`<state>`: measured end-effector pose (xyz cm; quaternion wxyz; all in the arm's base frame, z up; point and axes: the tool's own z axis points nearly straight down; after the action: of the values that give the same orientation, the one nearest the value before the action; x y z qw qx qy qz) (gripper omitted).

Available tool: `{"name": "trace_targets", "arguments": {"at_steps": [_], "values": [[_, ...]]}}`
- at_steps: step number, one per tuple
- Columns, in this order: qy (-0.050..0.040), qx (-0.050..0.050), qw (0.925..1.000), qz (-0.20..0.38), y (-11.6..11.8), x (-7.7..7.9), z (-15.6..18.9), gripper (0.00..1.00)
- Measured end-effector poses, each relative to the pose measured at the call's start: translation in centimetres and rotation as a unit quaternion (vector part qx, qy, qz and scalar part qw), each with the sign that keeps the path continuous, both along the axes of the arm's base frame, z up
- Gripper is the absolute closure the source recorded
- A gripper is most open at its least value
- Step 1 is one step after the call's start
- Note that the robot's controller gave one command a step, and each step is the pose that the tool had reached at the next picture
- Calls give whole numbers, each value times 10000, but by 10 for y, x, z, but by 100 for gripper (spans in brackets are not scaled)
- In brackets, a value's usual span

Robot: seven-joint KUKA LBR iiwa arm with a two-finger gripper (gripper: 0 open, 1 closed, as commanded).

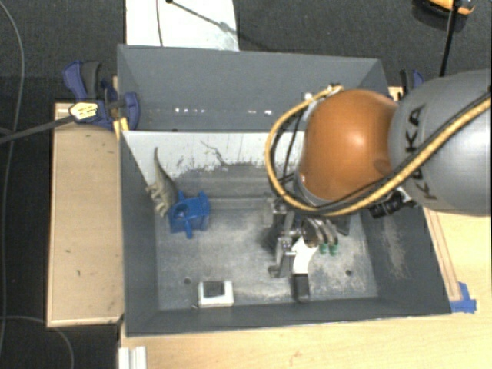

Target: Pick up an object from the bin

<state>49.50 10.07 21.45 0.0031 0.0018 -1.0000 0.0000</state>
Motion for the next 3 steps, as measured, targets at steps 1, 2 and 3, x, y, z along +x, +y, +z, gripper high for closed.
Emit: {"name": "trace_targets", "arguments": {"at_steps": [1, 2, 3], "values": [[-41, 5, 10000, -16, -1, 2, 4, 0], [-36, 11, 9992, 402, -36, 11, -16, 0], [-22, -4, 9992, 393, -63, 12, -26, 0]]}}
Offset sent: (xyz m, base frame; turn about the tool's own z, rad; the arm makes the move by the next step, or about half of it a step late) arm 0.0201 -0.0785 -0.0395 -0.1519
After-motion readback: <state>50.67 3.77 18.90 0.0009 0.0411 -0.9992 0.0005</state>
